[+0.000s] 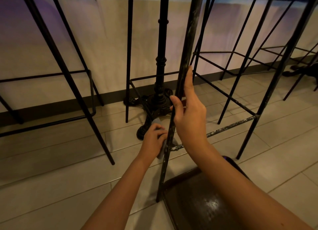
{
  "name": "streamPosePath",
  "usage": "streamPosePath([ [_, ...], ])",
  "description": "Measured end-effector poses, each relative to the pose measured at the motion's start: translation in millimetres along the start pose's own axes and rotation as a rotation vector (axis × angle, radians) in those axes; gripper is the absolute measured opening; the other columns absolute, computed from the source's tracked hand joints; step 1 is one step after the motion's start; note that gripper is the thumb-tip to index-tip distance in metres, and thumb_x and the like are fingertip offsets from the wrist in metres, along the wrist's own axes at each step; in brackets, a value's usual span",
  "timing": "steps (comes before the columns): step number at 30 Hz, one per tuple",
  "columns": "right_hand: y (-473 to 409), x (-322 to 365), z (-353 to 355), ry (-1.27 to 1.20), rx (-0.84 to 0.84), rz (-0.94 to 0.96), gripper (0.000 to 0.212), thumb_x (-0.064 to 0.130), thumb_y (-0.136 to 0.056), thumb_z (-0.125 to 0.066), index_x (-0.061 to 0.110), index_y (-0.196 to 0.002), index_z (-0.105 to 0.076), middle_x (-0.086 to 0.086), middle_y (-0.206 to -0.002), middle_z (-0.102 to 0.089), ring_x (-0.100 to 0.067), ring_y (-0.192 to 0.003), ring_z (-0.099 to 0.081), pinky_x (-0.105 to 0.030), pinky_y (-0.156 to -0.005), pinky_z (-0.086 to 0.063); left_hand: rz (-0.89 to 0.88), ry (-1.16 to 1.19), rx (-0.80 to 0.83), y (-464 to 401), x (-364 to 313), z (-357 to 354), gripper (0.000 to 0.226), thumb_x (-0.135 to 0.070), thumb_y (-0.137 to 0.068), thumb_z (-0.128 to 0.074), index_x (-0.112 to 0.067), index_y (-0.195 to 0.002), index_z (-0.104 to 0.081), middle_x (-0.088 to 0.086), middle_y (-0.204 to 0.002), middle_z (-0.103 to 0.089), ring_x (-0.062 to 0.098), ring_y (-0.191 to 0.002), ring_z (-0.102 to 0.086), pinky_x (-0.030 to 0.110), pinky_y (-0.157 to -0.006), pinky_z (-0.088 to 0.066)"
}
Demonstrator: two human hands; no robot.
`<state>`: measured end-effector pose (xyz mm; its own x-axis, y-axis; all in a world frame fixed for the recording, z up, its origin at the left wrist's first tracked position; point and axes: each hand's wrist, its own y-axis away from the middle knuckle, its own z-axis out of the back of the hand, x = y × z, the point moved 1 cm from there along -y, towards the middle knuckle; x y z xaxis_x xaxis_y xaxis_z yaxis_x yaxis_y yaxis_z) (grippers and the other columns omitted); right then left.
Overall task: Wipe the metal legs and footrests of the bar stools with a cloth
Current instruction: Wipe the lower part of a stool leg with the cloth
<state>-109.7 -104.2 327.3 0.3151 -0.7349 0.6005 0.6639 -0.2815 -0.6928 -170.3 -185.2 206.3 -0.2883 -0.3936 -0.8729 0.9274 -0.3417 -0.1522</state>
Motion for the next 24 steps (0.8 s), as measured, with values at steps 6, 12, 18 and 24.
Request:
streamPosePath([
  [6, 0.5, 1.8, 1.1, -0.016, -0.002, -0.002, 0.074, 0.011, -0.092, -0.053, 0.030, -0.138, 0.002, -0.011, -0.101, -0.063, -0.015, -0.083, -0.062, -0.035, -0.081, -0.054, 0.107, 0.028, -0.105, -9.0, -2.3, 2.7, 0.023, -0.012, -0.088, -0.057, -0.002, -0.108, -0.064, 0.002, -0.146, -0.028, 0.016, -0.128, -0.039, 0.034, -0.110, -0.033],
  [12, 1.0, 3.5, 1.9, -0.025, -0.001, -0.012, 0.073, 0.011, -0.091, -0.052, 0.032, -0.136, 0.002, -0.013, -0.102, -0.064, -0.019, -0.086, -0.062, -0.038, -0.082, -0.053, 0.204, 0.156, -0.109, 2.4, 0.3, -0.5, 0.029, -0.013, -0.090, -0.055, -0.009, -0.118, -0.060, 0.006, -0.143, -0.035, 0.022, -0.125, -0.044, 0.026, -0.101, -0.035],
  [18, 1.4, 4.1, 1.3, -0.027, -0.005, -0.030, 0.075, 0.010, -0.092, -0.053, 0.030, -0.138, 0.002, -0.012, -0.103, -0.064, -0.018, -0.085, -0.062, -0.038, -0.082, -0.053, 0.233, 0.223, -0.069, 18.3, -0.4, -2.7, 0.027, -0.010, -0.090, -0.054, -0.010, -0.116, -0.061, 0.012, -0.117, -0.058, 0.021, -0.106, -0.058, 0.030, -0.097, -0.045],
  [24, 0.4, 5.1, 3.4, -0.008, 0.009, -0.036, 0.076, 0.011, -0.091, -0.053, 0.031, -0.138, 0.004, -0.012, -0.105, -0.064, -0.016, -0.086, -0.061, -0.036, -0.082, -0.053, 0.239, 0.192, -0.102, 6.8, -7.4, 2.3, 0.026, -0.010, -0.089, -0.056, -0.006, -0.114, -0.063, 0.012, -0.116, -0.063, 0.021, -0.109, -0.058, 0.030, -0.099, -0.044],
])
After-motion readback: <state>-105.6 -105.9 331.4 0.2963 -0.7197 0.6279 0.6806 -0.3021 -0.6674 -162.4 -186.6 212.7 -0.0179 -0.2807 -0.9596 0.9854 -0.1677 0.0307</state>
